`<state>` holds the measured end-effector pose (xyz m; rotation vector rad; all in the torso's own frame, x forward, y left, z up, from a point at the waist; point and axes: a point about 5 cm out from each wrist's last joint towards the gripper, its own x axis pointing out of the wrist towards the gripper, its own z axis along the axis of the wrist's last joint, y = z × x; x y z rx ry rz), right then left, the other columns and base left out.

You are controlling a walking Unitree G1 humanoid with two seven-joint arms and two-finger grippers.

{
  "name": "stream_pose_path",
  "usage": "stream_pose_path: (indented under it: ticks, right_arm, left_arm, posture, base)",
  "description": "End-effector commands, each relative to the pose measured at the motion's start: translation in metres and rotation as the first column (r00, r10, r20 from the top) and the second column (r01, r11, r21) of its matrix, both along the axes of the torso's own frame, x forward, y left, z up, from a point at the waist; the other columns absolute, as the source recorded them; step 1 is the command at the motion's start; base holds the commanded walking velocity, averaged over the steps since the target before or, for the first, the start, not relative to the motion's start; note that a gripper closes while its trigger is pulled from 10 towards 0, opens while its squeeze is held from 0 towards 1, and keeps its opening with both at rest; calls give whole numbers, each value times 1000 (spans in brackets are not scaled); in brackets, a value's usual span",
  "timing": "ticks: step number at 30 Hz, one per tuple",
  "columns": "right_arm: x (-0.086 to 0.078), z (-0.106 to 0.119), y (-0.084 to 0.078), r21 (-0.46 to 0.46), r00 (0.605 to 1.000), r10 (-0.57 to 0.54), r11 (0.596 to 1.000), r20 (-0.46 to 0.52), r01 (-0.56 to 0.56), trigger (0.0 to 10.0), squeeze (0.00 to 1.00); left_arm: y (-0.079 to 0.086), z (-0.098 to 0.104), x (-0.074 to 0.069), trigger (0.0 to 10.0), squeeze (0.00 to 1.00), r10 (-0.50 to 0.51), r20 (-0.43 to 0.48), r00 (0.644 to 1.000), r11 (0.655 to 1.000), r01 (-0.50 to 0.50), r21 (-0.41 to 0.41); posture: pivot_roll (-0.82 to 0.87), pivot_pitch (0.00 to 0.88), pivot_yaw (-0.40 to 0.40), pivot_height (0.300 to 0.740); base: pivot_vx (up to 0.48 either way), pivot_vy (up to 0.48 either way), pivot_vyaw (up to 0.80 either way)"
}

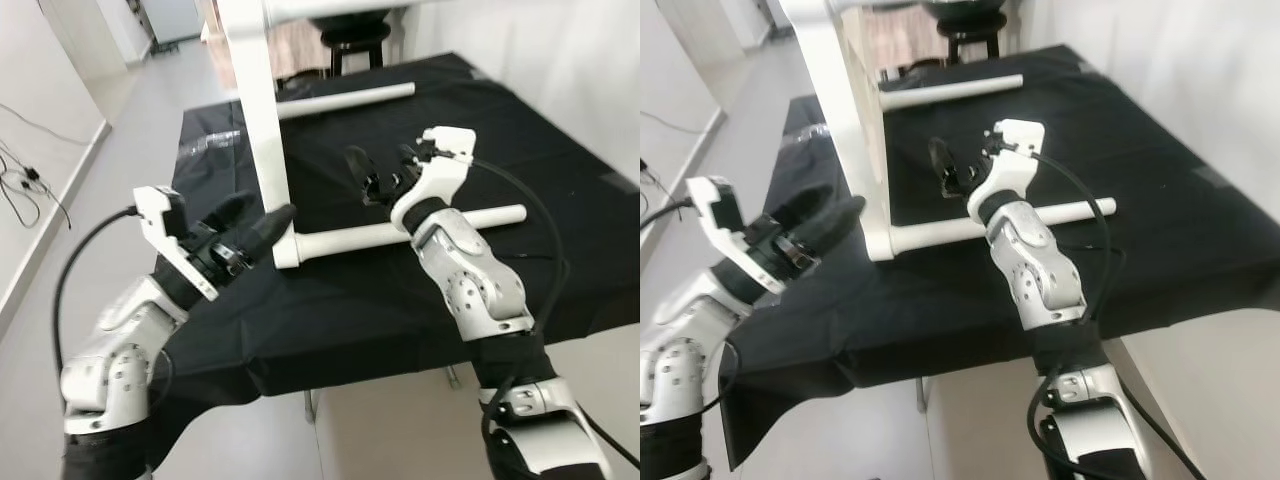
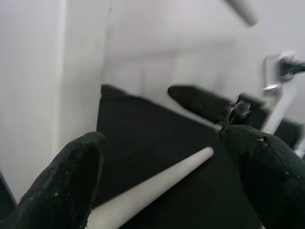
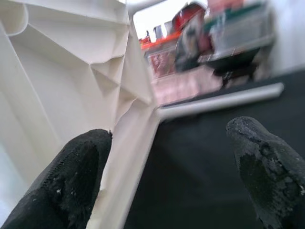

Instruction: Building children table

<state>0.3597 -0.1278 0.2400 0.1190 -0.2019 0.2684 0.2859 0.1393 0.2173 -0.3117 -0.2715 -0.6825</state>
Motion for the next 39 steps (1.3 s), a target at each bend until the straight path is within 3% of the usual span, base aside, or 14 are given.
stream_pose_path:
  ticks: [1,5,8,10,16,27,39]
  right_arm:
    - [-6,-37,-1,-106,998,-19,994,-60,13,10000,0]
    - [-11,-61,-5,-155,994,-43,988,-98,28,10000,0]
    - [-12,-68,-6,-169,993,-49,985,-106,31,10000,0]
    - [-12,-76,-8,-168,990,-62,985,-128,40,10000,0]
    - [-6,-76,-9,-171,990,-66,984,-121,44,10000,0]
    - [-4,-79,-9,-177,991,-64,983,-114,43,10000,0]
    - [1,-81,-8,-163,991,-53,986,-122,33,10000,0]
  left_arm:
    - [-1,-20,-4,10000,0,76,-72,995,996,-73,44]
    - [2,-23,-9,10000,0,104,-80,991,993,-100,55]
    - [5,-24,-9,10000,0,118,-85,989,992,-114,51]
    - [11,-28,-7,10000,0,182,-87,979,982,-177,61]
    - [14,-30,-3,10000,0,239,-74,968,970,-235,55]
    - [16,-33,-4,10000,0,268,-78,960,963,-266,45]
    - [19,-38,2,10000,0,332,-90,939,943,-327,65]
  posture:
    - [-72,0,115,740]
    - [-75,0,114,740]
    - [-75,0,114,740]
    - [-77,0,109,740]
    - [-76,0,98,740]
    - [-79,0,98,740]
    - [-79,0,99,740]
  base:
    - [0,-472,0]
    - [0,-472,0]
    - [0,-469,0]
    - [0,-236,0]
    - [0,-91,0]
    - [0,-466,0]
    - [0,0,0]
